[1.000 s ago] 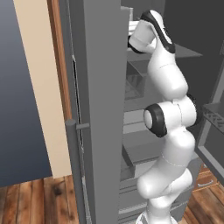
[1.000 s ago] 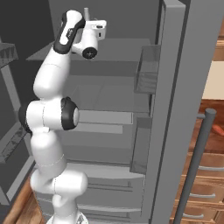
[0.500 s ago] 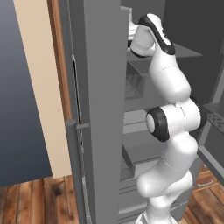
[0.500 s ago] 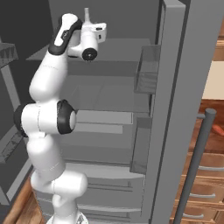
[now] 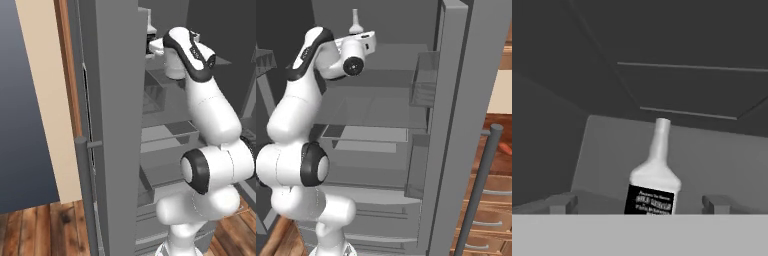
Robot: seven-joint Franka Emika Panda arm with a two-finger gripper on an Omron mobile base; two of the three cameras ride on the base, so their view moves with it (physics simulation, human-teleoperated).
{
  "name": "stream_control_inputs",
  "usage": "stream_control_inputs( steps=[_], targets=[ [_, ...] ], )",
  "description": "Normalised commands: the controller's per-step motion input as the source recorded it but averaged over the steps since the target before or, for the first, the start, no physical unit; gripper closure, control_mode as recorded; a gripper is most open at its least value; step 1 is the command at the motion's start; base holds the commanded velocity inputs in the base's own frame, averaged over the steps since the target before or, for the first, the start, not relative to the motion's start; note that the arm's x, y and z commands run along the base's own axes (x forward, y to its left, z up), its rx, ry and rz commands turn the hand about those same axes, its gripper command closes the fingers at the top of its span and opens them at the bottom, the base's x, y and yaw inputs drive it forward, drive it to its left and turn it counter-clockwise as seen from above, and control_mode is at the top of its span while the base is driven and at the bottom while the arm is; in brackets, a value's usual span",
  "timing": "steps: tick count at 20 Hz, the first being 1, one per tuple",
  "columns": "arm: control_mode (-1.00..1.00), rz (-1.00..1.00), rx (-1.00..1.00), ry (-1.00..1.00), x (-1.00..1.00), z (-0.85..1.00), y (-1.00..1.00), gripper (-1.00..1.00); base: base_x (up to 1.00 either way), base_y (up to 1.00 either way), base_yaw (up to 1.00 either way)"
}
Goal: Place the liquor and beer on the top shelf of the fridge to keep them out of children's reach, and place the sweet potato on lower shelves for easy access.
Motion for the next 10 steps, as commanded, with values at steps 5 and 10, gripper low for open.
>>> stream_control_inputs(
  steps=[5, 10],
  targets=[
    [-1.0, 0.0, -0.13, 0.23, -0.92, -0.03, -0.02, -1.0, 0.0, 0.0, 0.0],
    [-1.0, 0.06, -0.06, 0.18, -0.94, 0.0, -0.31, -1.0, 0.0, 0.0, 0.0]
  ],
)
